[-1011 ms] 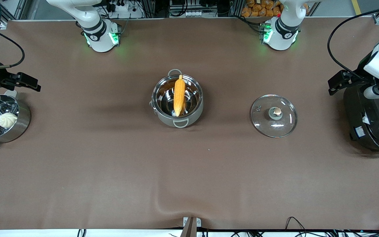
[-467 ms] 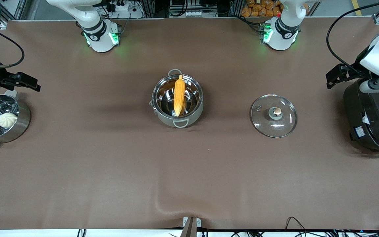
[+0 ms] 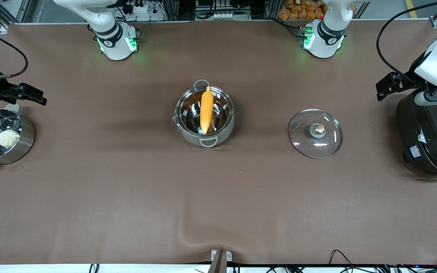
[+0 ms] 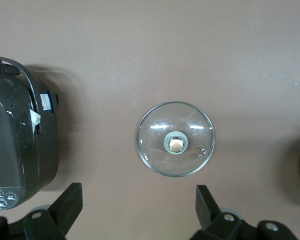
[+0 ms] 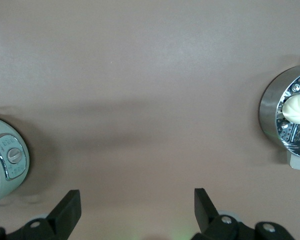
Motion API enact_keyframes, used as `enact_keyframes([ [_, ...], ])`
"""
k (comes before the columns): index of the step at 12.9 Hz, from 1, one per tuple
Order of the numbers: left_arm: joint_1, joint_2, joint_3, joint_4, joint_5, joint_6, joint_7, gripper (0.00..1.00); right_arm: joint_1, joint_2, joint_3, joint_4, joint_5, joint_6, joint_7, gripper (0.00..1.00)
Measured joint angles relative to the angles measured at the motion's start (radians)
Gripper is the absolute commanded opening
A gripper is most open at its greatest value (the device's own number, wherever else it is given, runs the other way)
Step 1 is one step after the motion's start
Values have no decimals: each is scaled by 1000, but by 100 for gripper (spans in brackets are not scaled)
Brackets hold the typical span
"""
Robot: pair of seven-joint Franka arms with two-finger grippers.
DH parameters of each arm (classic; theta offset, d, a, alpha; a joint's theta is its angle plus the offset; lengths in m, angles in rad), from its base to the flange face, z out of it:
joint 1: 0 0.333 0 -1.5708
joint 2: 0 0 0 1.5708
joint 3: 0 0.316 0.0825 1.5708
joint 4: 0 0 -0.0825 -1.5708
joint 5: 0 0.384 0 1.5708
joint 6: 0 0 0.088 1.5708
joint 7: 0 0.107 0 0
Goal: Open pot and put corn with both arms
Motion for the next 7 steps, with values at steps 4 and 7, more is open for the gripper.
enact_keyframes([
  [4,0,-3,5,1,0,0,23,100,0,0,0,0,0,0,0,100],
  [7,0,-5,5,1,-5,0,24,100,0,0,0,0,0,0,0,100],
])
